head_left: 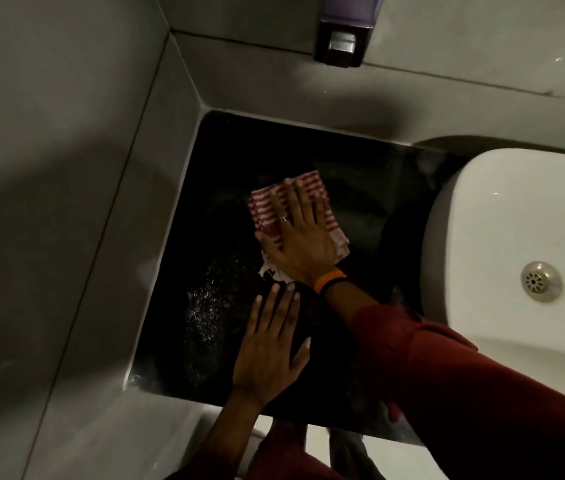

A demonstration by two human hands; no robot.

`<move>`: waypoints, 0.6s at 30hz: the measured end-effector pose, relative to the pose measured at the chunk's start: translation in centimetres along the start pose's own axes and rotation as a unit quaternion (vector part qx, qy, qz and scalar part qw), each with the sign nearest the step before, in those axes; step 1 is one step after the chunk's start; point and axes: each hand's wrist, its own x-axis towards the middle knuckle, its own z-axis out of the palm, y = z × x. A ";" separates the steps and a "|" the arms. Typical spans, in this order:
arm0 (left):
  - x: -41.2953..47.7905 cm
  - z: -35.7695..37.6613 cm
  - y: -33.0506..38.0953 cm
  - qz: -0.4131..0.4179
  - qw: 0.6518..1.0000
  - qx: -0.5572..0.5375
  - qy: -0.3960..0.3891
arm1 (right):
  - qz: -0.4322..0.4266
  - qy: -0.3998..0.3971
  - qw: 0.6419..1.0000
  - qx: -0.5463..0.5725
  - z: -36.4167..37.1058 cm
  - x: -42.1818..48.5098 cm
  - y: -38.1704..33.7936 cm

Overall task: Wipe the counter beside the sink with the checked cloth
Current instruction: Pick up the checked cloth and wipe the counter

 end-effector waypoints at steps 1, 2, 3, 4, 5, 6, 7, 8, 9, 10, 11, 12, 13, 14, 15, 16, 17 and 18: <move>-0.1 0.0 0.0 0.000 1.000 -0.002 0.002 | 0.003 0.008 1.000 0.023 -0.4 -0.4 -0.1; -0.1 -0.1 -0.1 -0.001 1.000 -0.005 0.004 | 0.012 0.027 0.998 0.059 -0.9 -1.3 -0.2; -0.2 -0.1 -0.1 0.000 1.000 -0.009 0.007 | 0.027 0.055 0.994 0.091 -1.4 -2.8 -0.4; -0.2 -0.2 -0.1 0.003 1.000 -0.018 0.010 | 0.046 0.086 0.990 0.105 -1.7 -4.7 -0.5; -0.4 -0.4 0.0 0.003 0.999 -0.029 0.017 | 0.067 0.109 0.987 0.099 -1.8 -7.0 -0.5; -0.5 -0.7 0.0 -0.001 0.999 -0.042 0.027 | 0.091 0.122 0.985 0.079 -1.7 -9.7 -0.5; -0.4 -1.0 0.1 -0.005 0.998 -0.054 0.042 | 0.119 0.126 0.984 0.052 -1.4 -12.4 -0.2; -0.1 -1.5 0.2 -0.007 0.996 -0.066 0.063 | 0.144 0.120 0.982 0.027 -0.9 -15.0 0.1; 0.6 -2.2 0.2 -0.006 0.993 -0.076 0.087 | 0.162 0.109 0.981 0.007 -0.4 -17.3 0.5; 1.8 -2.9 0.2 -0.003 0.991 -0.078 0.112 | 0.172 0.096 0.980 -0.005 0.1 -19.1 0.7; 3.6 -3.9 0.1 -0.002 0.990 -0.070 0.126 | 0.177 0.082 0.981 -0.012 0.7 -20.4 0.9; 6.1 -5.0 -0.2 -0.007 0.990 -0.054 0.127 | 0.177 0.072 0.981 -0.021 1.3 -21.3 1.1; 8.8 -6.1 -0.6 -0.017 0.993 -0.032 0.115 | 0.175 0.065 0.982 -0.030 1.8 -21.8 1.2; 11.6 -7.0 -1.0 -0.024 0.996 -0.009 0.090 | 0.174 0.063 0.982 -0.037 2.2 -22.0 1.3; 14.2 -7.4 -1.5 -0.021 0.998 0.015 0.059 | 0.175 0.061 0.982 -0.041 2.3 -21.9 1.3; 16.2 -7.3 -1.9 -0.011 0.999 0.039 0.024 | 0.179 0.060 0.981 -0.045 2.4 -21.8 1.4; 17.5 -6.9 -2.2 0.001 0.998 0.055 -0.012 | 0.183 0.060 0.980 -0.049 2.6 -21.7 1.4; 18.2 -6.1 -2.6 0.009 0.997 0.066 -0.036 | 0.184 0.062 0.979 -0.052 2.7 -21.7 1.4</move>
